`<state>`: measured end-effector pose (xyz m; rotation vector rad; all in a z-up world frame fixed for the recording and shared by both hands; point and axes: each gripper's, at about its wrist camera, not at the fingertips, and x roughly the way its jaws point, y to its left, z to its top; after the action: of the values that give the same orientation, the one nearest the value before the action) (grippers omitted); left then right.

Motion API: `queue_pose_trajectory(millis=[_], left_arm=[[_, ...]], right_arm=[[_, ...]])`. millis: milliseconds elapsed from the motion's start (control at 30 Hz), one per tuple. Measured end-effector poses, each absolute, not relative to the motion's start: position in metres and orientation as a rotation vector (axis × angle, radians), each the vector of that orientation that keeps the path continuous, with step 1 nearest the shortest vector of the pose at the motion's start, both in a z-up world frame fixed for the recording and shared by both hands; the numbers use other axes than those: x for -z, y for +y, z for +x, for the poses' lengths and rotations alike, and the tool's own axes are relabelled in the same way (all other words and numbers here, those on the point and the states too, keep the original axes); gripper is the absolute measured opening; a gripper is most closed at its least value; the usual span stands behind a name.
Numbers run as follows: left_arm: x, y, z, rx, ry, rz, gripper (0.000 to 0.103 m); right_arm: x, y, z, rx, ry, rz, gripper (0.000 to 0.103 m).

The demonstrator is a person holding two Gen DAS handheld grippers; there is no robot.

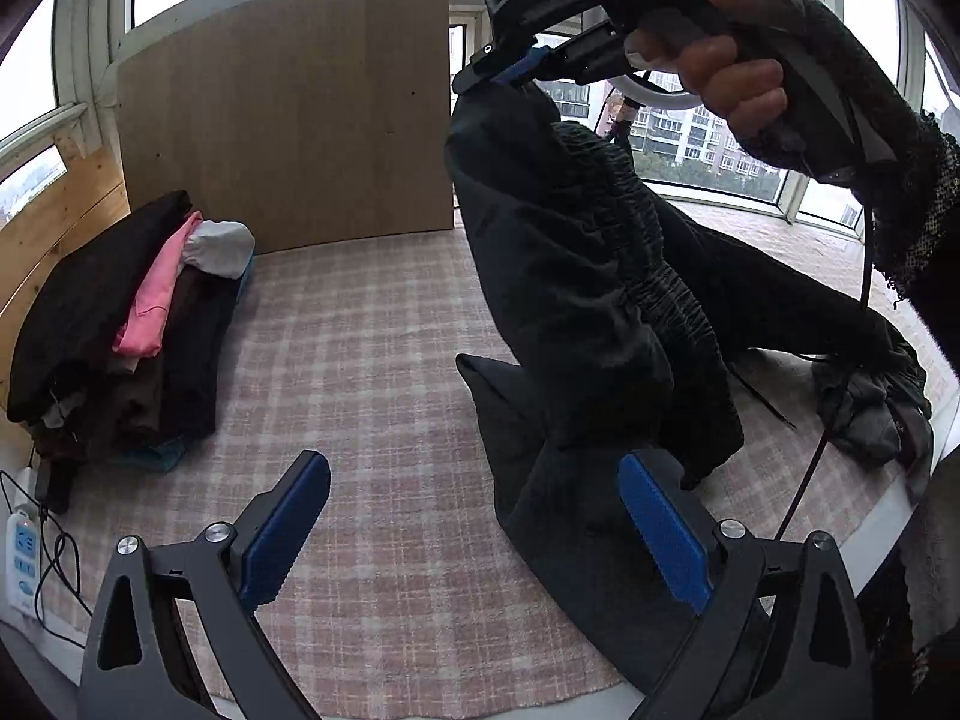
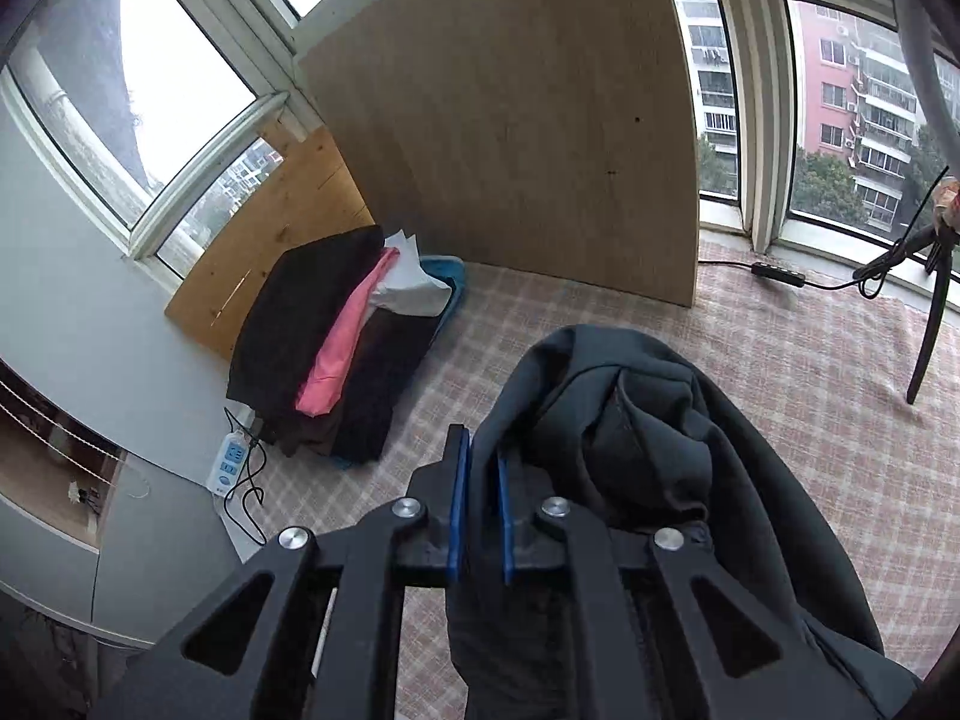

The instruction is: Fold clothes

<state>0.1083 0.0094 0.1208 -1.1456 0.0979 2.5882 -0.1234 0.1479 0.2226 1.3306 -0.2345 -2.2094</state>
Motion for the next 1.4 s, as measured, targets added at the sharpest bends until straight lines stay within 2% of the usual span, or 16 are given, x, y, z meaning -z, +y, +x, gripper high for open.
queue_pose_trajectory(millis=[67, 167, 433, 567, 700, 733, 767, 800, 867, 967, 1133, 1400], left_arm=[[-0.118, 0.009, 0.106, -2.573, 0.058, -1.156, 0.097], [-0.112, 0.02, 0.1, -2.521, 0.021, -1.173, 0.097], [-0.069, 0.12, 0.086, -2.248, -0.003, -1.266, 0.097], [-0.041, 0.176, 0.09, -2.262, 0.157, -1.287, 0.097], [-0.012, 0.214, 0.086, -2.349, 0.338, -1.32, 0.095], [-0.007, 0.22, 0.083, -2.371, 0.367, -1.333, 0.086], [-0.005, 0.22, 0.078, -2.387, 0.352, -1.35, 0.065], [-0.006, 0.215, 0.073, -2.381, 0.288, -1.364, 0.055], [-0.017, 0.193, 0.068, -2.321, 0.071, -1.351, 0.021], [-0.044, 0.145, 0.075, -2.352, -0.114, -1.308, 0.015], [-0.083, 0.041, 0.118, -2.518, -0.321, -1.245, 0.014], [-0.061, -0.04, 0.157, -2.673, -0.465, -1.359, 0.014]], right_arm=[[-0.226, 0.15, -0.119, 2.208, -0.267, 1.29, 0.013], [-0.222, 0.174, -0.101, 2.22, -0.311, 1.249, 0.035], [-0.138, 0.309, -0.041, 2.342, -0.411, 1.447, 0.035], [-0.099, 0.373, -0.018, 2.35, -0.557, 1.558, 0.036], [-0.088, 0.404, -0.008, 2.349, -0.614, 1.575, 0.036], [-0.087, 0.407, -0.008, 2.344, -0.614, 1.575, 0.036], [-0.086, 0.41, -0.008, 2.339, -0.612, 1.574, 0.036], [-0.086, 0.409, -0.01, 2.329, -0.596, 1.572, 0.036], [-0.088, 0.405, -0.015, 2.308, -0.556, 1.564, 0.036], [-0.093, 0.389, -0.03, 2.265, -0.499, 1.535, 0.036], [-0.103, 0.332, -0.068, 2.153, -0.402, 1.477, 0.036], [-0.087, 0.204, -0.11, 1.954, -0.226, 1.5, 0.041]])
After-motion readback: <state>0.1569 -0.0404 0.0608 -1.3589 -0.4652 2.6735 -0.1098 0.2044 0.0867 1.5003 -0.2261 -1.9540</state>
